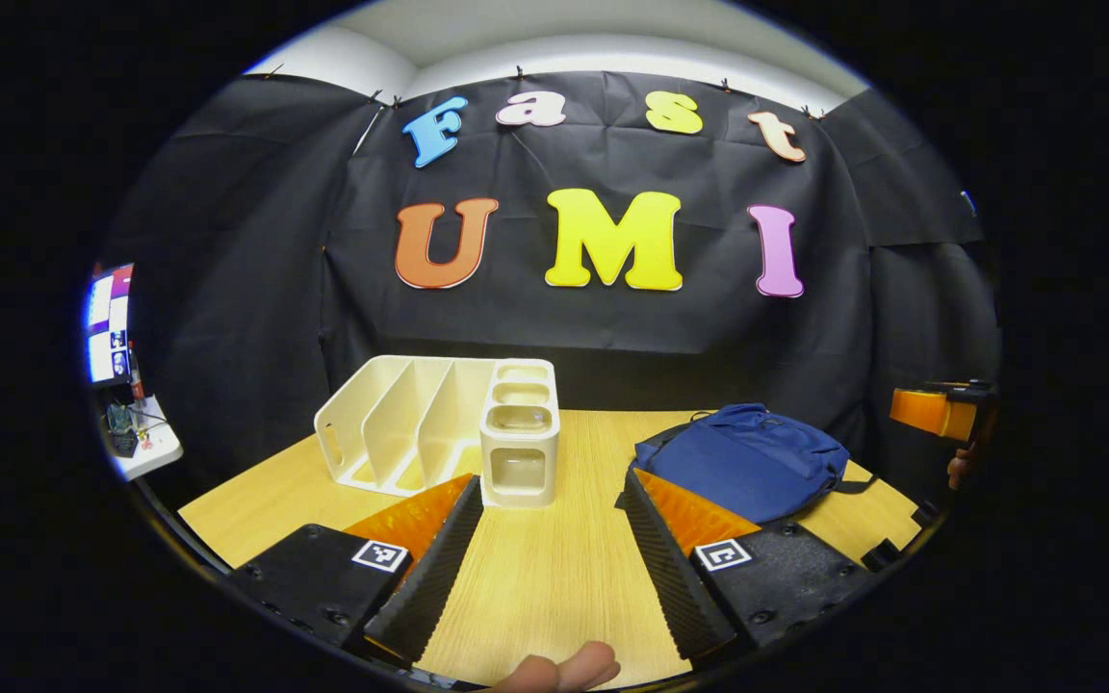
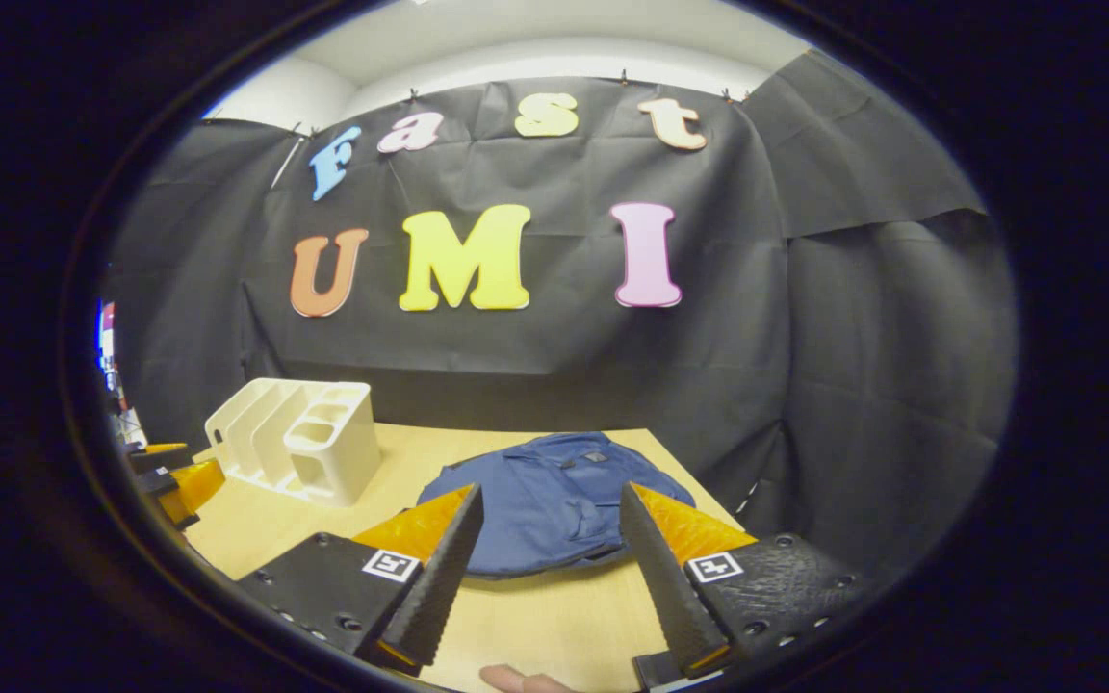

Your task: Open the schoolbag, grab two books from the bookshelf and put them into the schoolbag.

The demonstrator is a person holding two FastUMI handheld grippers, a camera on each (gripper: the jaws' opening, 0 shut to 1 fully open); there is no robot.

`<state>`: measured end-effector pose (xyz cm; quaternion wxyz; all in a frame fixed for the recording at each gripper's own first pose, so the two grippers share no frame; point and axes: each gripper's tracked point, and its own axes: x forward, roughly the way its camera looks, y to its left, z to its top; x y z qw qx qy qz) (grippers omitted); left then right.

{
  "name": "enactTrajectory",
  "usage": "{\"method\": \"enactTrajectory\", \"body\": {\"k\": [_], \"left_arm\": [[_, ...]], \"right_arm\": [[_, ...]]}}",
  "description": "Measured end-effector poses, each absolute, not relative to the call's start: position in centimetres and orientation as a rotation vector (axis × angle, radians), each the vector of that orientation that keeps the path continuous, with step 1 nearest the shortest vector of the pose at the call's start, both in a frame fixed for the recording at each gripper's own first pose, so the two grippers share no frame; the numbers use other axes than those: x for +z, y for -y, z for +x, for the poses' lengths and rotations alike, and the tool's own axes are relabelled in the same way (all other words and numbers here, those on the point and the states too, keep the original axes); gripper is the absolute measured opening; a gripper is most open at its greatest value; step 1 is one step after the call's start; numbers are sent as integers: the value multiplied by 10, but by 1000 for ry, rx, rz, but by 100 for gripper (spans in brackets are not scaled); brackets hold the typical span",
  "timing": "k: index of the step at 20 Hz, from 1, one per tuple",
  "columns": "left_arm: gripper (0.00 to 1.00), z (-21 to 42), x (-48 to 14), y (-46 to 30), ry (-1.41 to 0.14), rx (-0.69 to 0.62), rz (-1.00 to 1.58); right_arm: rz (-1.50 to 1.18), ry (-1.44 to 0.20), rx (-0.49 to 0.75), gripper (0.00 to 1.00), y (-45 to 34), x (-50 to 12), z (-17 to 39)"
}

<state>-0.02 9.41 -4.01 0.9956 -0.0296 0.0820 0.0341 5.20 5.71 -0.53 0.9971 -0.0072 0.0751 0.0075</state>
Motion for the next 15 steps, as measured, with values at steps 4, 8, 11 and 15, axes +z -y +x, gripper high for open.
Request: {"method": "enactTrajectory", "body": {"k": [4, 8, 11, 15], "left_arm": [[93, -20, -23, -97, -111, 45, -79], [92, -33, -17, -88, -114, -5, -92], [92, -40, -9, -99, -103, 18, -46], [93, -46, -8, -111, -109, 52, -38]], "right_arm": [[-28, -92, 1, 94, -61, 5, 16], [-57, -50, -27, 93, -62, 15, -10], [-59, -34, -27, 93, -68, 18, -21], [-54, -42, 8, 96, -78, 13, -27]]}}
